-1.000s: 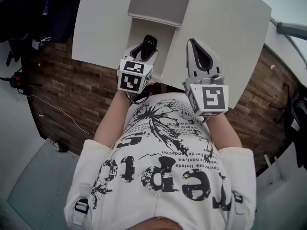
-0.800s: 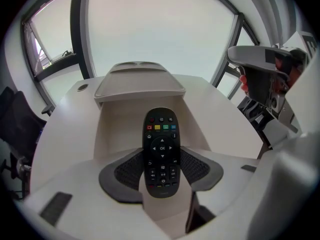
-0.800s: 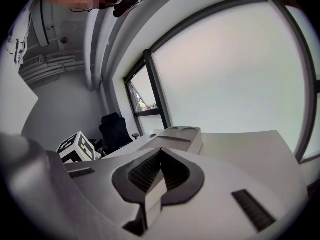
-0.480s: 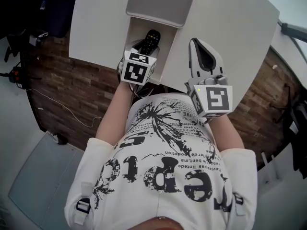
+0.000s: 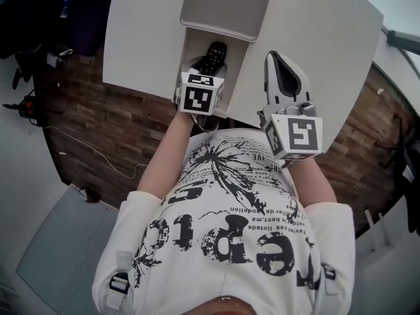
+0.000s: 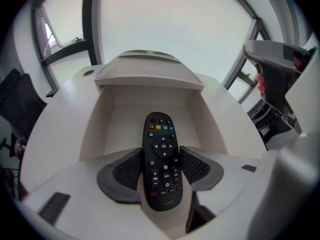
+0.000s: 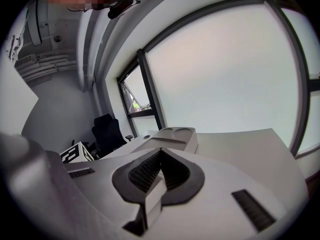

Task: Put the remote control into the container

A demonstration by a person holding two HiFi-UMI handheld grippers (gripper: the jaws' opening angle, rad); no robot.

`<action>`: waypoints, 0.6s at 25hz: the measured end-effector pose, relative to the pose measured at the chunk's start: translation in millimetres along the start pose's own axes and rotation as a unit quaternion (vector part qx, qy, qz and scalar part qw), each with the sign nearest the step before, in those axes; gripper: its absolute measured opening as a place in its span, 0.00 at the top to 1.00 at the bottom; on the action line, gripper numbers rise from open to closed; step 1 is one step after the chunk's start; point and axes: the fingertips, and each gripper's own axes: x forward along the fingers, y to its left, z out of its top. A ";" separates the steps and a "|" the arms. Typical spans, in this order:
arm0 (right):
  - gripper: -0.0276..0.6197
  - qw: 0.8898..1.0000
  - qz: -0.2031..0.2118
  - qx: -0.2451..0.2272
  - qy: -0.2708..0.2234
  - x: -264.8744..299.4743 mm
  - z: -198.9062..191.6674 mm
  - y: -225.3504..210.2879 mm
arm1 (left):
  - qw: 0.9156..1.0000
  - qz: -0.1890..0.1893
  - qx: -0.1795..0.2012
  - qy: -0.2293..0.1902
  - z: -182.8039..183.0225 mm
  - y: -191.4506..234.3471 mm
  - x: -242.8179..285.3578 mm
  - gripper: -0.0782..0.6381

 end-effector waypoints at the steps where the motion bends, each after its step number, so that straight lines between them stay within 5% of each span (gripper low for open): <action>1: 0.95 1.000 -0.008 0.004 -0.002 -1.9 0.4 0.3 | 1.000 0.003 -0.006 -0.008 0.4 0.1 0.5 0.56; 8: 0.95 0.997 -0.065 0.015 -0.039 -17.2 15.5 17.8 | 0.997 -0.046 0.001 -0.054 12.3 -5.3 -27.9 0.48; 15: 0.95 0.994 -0.098 0.009 -0.055 -33.9 18.9 50.2 | 0.983 -0.026 0.058 -0.170 55.1 10.4 -98.2 0.48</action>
